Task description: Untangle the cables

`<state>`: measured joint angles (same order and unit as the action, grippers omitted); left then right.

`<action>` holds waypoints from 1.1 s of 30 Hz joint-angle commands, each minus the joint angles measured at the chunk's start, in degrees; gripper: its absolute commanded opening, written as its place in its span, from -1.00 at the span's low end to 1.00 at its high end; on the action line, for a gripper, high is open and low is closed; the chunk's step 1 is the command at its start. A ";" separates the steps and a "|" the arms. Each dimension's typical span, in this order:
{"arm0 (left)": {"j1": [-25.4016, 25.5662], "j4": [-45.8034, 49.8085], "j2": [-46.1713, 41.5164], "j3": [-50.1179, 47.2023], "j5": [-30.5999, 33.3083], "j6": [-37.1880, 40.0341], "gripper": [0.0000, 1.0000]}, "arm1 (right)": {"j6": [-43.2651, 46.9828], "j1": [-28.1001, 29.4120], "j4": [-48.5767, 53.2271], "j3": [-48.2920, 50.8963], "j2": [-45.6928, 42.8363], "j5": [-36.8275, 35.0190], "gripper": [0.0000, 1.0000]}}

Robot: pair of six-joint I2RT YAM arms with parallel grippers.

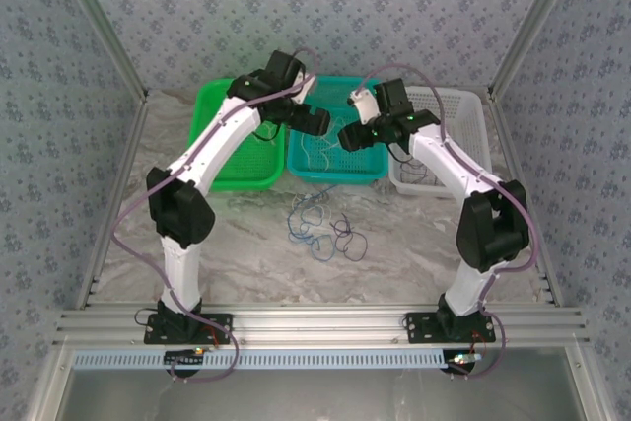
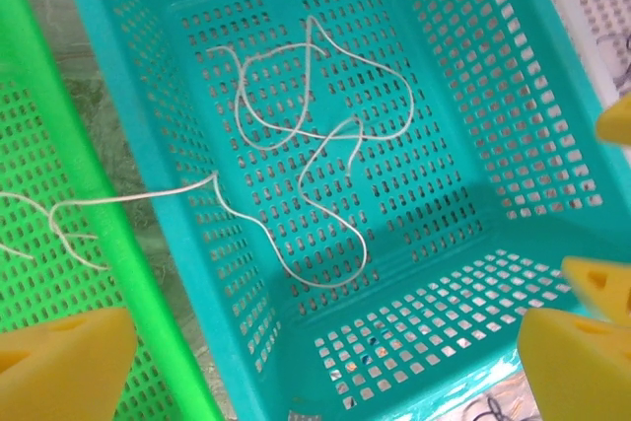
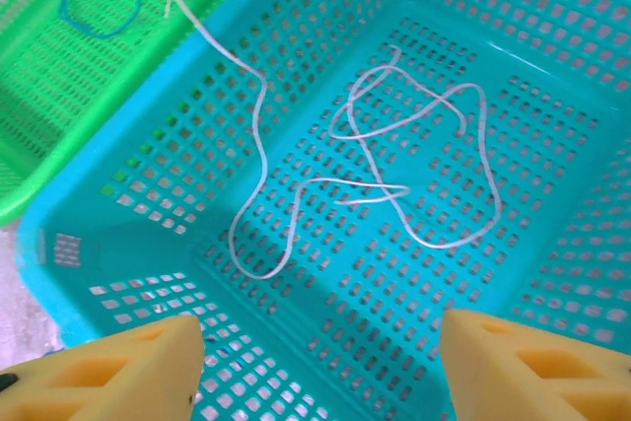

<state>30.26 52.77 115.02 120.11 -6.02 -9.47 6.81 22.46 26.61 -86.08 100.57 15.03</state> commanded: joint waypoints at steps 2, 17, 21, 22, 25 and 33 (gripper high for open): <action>-5.30 -7.00 -9.99 -6.08 -2.06 -7.75 0.99 | -0.51 2.73 -1.86 -2.95 5.54 3.69 0.37; -20.14 -20.64 -26.67 -34.93 -15.18 -14.32 0.99 | 3.18 5.12 -3.89 -20.02 26.21 6.18 0.38; -20.92 -21.78 -26.60 -36.59 -16.55 -14.86 0.99 | 3.39 5.07 -5.31 -22.81 29.25 7.14 0.38; -21.03 -22.01 -26.64 -37.04 -16.64 -14.82 0.99 | 3.39 5.11 -6.20 -22.81 29.58 7.38 0.38; -21.50 -21.94 -26.84 -37.83 -16.91 -14.44 0.99 | 3.15 4.90 -7.55 -24.66 31.56 7.55 0.38; -23.49 -22.55 -29.43 -41.07 -16.70 -13.92 0.99 | 2.86 4.26 -8.80 -29.58 36.18 11.19 0.24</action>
<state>7.68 31.81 88.44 79.64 -21.54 -23.64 9.06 27.07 19.22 -113.34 134.65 23.49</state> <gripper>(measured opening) 0.994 0.630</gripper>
